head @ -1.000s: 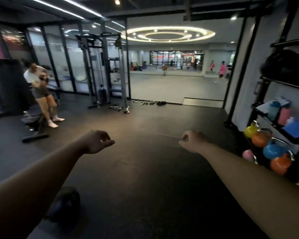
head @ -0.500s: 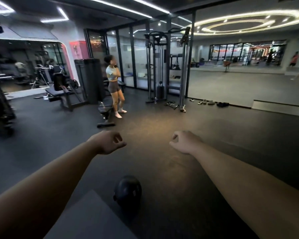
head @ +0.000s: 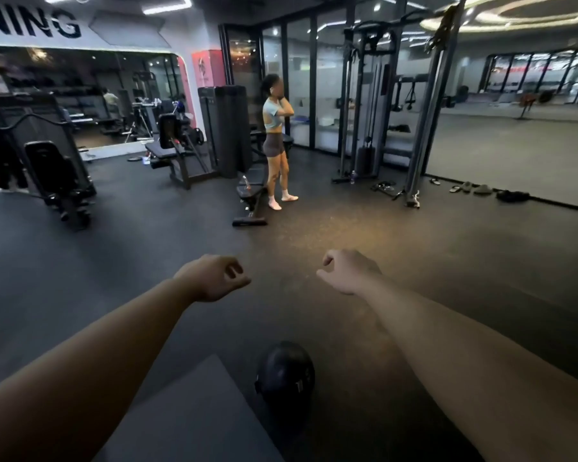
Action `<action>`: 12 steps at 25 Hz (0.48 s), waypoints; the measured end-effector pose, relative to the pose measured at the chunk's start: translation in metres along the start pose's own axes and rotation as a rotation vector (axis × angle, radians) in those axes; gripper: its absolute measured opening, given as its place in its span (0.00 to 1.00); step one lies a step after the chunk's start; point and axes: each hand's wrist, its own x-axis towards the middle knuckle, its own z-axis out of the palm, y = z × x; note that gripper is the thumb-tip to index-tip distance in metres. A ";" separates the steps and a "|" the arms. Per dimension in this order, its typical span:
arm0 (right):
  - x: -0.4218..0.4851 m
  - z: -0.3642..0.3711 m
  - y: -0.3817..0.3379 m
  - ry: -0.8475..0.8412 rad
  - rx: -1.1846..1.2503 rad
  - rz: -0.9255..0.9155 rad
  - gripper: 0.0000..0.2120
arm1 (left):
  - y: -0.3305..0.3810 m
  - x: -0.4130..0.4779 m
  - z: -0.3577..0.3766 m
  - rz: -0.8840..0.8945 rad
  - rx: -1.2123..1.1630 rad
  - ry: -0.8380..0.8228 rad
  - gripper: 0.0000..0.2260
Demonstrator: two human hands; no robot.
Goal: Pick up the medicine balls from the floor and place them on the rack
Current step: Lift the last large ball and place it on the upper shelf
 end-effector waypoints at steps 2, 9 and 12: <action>0.050 0.016 -0.001 -0.036 0.012 0.005 0.18 | -0.014 0.043 0.004 -0.022 -0.002 -0.038 0.23; 0.174 0.090 -0.010 -0.155 0.005 0.010 0.17 | -0.075 0.152 0.042 -0.081 -0.048 -0.135 0.24; 0.203 0.140 -0.009 -0.239 0.012 0.049 0.17 | -0.106 0.194 0.078 -0.072 -0.053 -0.222 0.25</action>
